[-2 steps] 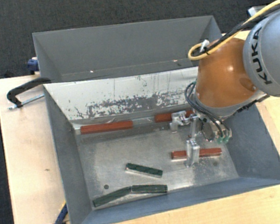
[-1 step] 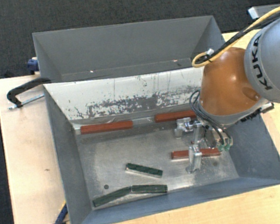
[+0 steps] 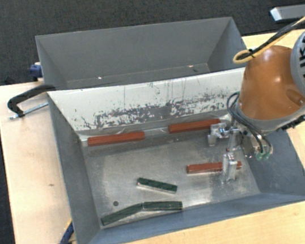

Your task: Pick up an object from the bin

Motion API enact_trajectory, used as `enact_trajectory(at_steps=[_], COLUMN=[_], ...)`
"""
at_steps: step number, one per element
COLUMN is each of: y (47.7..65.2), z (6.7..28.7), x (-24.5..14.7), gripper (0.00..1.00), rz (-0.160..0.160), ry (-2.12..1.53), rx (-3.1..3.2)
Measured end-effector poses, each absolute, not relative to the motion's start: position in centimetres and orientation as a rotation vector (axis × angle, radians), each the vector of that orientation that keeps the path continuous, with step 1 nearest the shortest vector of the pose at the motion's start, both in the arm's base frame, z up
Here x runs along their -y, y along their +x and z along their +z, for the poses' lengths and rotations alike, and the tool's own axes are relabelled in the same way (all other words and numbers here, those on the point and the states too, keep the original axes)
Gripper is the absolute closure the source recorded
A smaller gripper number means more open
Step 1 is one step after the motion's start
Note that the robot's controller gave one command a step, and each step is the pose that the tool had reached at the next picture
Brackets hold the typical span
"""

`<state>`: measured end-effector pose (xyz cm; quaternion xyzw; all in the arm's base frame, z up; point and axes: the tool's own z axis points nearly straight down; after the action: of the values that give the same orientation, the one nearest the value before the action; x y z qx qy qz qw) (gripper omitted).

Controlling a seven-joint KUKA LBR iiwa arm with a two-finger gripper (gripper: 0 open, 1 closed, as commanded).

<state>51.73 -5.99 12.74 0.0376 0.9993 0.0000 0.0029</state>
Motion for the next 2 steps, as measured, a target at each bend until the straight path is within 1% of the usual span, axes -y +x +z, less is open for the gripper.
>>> enact_trajectory(at_steps=[1, 2], y=[51.44, 51.49], z=[6.9, 7.07], x=[3.69, 3.97], gripper=[0.0, 1.0], rz=[0.003, 0.001], ry=[0.286, 0.248], rx=[-3.13, -3.13])
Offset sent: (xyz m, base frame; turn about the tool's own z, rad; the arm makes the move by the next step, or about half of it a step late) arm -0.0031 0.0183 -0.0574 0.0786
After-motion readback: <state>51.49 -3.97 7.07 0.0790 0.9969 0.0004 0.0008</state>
